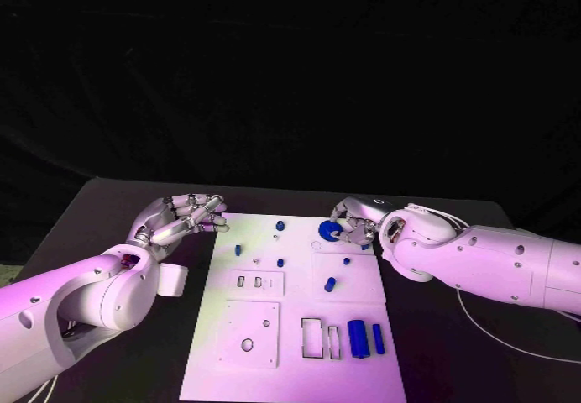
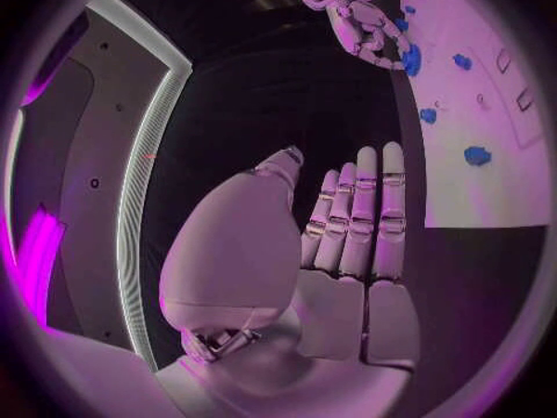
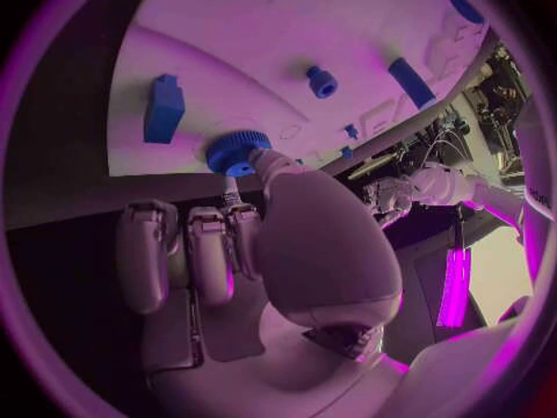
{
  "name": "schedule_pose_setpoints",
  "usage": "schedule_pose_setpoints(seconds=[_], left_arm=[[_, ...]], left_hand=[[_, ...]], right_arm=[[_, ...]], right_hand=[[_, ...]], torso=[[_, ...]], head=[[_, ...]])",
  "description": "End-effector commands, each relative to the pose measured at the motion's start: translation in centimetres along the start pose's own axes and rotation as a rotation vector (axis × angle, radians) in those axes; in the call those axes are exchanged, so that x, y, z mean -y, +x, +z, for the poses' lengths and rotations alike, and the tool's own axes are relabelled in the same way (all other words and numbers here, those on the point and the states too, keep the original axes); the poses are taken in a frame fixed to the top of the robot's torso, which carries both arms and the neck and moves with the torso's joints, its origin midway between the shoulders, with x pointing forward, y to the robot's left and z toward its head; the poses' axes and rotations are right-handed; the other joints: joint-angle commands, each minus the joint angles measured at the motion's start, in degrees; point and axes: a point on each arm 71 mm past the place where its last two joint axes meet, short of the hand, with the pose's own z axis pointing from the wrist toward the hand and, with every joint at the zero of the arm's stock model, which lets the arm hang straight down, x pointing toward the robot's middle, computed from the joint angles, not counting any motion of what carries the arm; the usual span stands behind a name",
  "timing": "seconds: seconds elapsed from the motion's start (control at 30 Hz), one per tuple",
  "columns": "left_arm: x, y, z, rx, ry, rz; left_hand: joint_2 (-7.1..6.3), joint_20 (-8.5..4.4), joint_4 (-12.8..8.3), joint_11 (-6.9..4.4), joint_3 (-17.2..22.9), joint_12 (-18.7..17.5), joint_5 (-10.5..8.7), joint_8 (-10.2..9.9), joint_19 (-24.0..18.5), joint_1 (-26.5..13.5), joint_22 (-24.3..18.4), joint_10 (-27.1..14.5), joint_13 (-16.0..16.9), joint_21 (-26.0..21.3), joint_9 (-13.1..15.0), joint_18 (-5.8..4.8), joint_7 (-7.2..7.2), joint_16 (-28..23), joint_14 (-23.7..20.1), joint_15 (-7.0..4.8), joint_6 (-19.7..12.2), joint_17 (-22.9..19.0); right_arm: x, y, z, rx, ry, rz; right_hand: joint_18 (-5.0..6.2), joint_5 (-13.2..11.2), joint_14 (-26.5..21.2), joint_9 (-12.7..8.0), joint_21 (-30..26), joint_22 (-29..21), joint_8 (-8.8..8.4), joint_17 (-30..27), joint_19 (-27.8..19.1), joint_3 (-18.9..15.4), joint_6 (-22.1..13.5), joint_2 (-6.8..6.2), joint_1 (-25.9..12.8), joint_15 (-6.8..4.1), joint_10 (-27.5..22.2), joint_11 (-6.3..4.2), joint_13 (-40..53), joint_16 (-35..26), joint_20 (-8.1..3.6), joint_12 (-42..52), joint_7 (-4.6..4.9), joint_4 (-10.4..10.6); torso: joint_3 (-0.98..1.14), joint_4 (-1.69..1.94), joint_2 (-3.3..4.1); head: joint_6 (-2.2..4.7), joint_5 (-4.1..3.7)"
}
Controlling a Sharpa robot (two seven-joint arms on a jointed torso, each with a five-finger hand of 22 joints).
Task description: Assemble the parts on the task board
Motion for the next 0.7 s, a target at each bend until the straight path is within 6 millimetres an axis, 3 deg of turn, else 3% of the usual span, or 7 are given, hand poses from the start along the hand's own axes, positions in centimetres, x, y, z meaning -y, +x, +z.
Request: schedule_pose_setpoints(seconds=[0.03,0.33,0.7], left_arm=[[0.1,0.3,0.0,-0.022,0.001,-0.012],[0.0,0.3,0.0,-0.023,-0.003,-0.012],[0.0,0.3,0.1,-0.025,-0.004,-0.013]], left_hand=[[-0.04,0.13,-0.11,-0.03,0.28,-0.24,-0.32,-0.24,-0.30,-0.30,0.08,-0.54,-0.04,0.37,0.09,1.09,0.69,0.35,-0.47,-0.06,-0.25,0.07],[-0.11,0.15,-0.12,0.07,0.27,-0.40,-0.32,-0.35,-0.34,-0.30,0.09,-0.76,-0.06,0.42,0.06,1.08,0.82,0.37,-0.58,0.00,-0.48,0.15],[-0.13,0.16,-0.13,0.10,0.27,-0.46,-0.32,-0.40,-0.36,-0.29,0.10,-0.85,-0.07,0.44,0.06,1.08,0.86,0.37,-0.62,0.03,-0.57,0.18]], right_arm=[[0.0,0.7,-0.1,-0.045,0.009,-0.010],[-0.8,0.2,-0.3,0.028,-0.017,-0.031],[-3.4,-0.6,-1.1,0.148,-0.091,-0.052]], right_hand=[[-0.78,0.30,5.60,0.10,0.31,6.43,-0.10,13.23,0.49,1.75,3.87,-0.13,-0.50,-0.33,1.80,-0.44,9.19,0.28,-0.45,0.36,-1.23,-0.62],[-0.89,0.15,5.64,0.27,0.62,6.89,-0.03,13.42,0.77,2.73,4.53,-0.87,-1.33,-0.39,2.12,-0.57,9.61,0.32,-0.49,0.81,-1.39,-0.98],[-0.95,-1.17,5.68,0.69,0.82,7.23,0.17,13.61,0.96,4.00,5.55,-2.44,-2.16,-0.63,2.22,-0.91,9.71,0.37,-0.68,0.87,-1.77,-2.20]], torso=[[0.04,-0.04,0.00],[0.04,0.00,-0.01],[0.03,-0.03,0.02]], head=[[0.04,0.03],[0.17,0.01],[0.16,0.11]])
